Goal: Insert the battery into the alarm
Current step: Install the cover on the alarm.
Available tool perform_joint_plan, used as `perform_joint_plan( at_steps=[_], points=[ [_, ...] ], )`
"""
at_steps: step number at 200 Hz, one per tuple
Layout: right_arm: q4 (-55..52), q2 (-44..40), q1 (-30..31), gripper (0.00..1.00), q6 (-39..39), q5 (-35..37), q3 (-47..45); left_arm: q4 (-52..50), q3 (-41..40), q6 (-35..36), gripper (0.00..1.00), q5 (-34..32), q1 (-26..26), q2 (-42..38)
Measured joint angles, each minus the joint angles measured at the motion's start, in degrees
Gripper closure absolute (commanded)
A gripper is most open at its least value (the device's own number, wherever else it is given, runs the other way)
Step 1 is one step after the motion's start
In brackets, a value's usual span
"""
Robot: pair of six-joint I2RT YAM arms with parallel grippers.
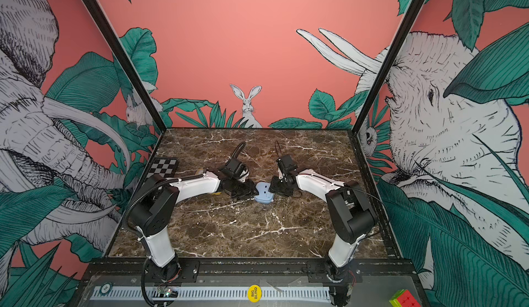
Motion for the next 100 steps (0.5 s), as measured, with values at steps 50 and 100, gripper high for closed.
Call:
perform_joint_plan(
  at_steps=[50,100],
  points=[
    [3.4,0.0,-0.9,0.62,-0.3,-1.2,-2.4,0.0,0.0,0.0,0.50,-0.1,-0.1,0.0],
    [6.7,0.0,-1.4,0.69,-0.4,-2.8,-3.7,0.0,0.0,0.0,0.50,-0.2,-0.2,0.0]
  ],
)
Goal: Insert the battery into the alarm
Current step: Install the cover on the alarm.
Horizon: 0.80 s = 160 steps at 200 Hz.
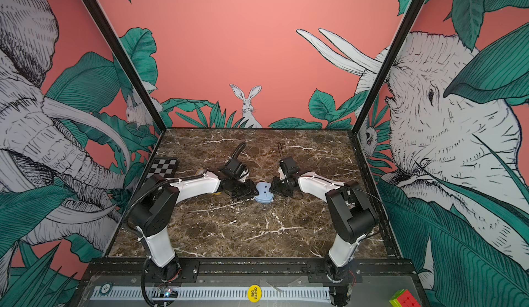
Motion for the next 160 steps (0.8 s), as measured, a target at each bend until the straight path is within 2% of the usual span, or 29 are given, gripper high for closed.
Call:
perform_joint_plan(
  at_steps=[160],
  points=[
    [4.5,-2.2,-1.0,0.80,-1.6,-2.5,-4.0,-0.1,0.0,0.0,0.50,0.0,-0.1,0.0]
  ],
)
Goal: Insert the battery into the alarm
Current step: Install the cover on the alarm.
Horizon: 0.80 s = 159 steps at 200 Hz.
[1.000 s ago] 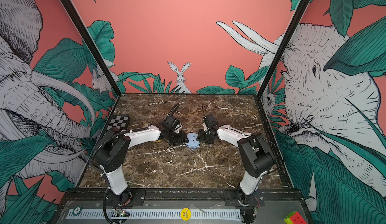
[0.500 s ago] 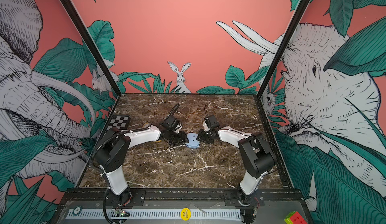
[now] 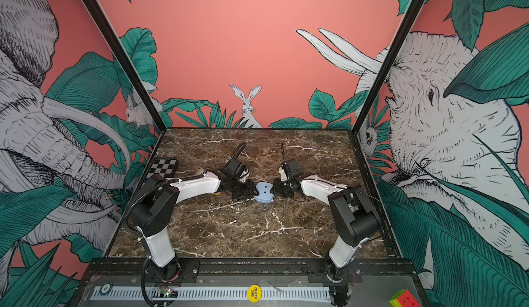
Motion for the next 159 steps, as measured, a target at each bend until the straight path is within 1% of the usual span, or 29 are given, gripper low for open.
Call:
perform_joint_plan(
  at_steps=[45,62,111,151,159],
  points=[
    [0.2,-0.2,-0.3,0.84,-0.1,-0.3,-0.4,-0.1,0.0,0.0,0.50,0.0,-0.2,0.0],
    [0.3,-0.2,-0.4,0.88,0.0,-0.4,-0.5,-0.1,0.0,0.0,0.50,0.0,-0.2,0.0],
    [0.1,-0.6,-0.5,0.90,-0.1,-0.3,-0.5,-0.1,0.0,0.0,0.50,0.0,-0.2,0.0],
    [-1.4,-0.6,-0.8,0.91,-0.3,1.2,-1.4,-0.2,0.0,0.0,0.50,0.1,-0.2,0.0],
    [-1.9,-0.4,-0.9,0.89,-0.3,1.4,-1.7,-0.2,0.1,0.0,0.50,0.1,-0.2,0.0]
  ],
)
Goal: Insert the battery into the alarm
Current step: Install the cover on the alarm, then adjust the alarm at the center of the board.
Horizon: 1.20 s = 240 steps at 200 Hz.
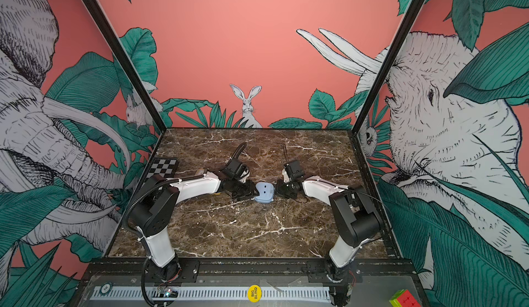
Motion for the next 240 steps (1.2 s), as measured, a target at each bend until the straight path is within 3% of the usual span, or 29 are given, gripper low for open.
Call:
perform_joint_plan(
  at_steps=[55,74,94,138,167,240],
  points=[
    [-2.0,-2.1,0.0,0.52,-0.9,2.3,-0.3,0.1,0.0,0.1,0.49,0.0,0.0,-0.1],
    [-3.8,-5.0,0.1,0.33,-1.3,3.8,0.2,0.3,0.0,0.3,0.48,-0.3,0.0,-0.8],
    [-6.6,-6.7,0.7,0.02,-1.9,6.1,2.2,0.8,-0.2,0.8,0.45,-0.8,0.0,-3.4],
    [-12.9,-6.4,6.1,0.01,-2.1,11.3,6.9,2.8,-3.3,3.2,0.42,-4.2,0.8,-17.0],
    [-17.0,-0.8,9.3,0.02,-2.1,13.7,12.5,3.6,-8.5,3.9,0.42,-5.5,4.3,-25.0],
    [-21.8,7.9,12.1,0.01,-1.8,16.0,20.2,4.4,-18.7,4.2,0.42,-7.3,7.6,-31.5]
  ],
)
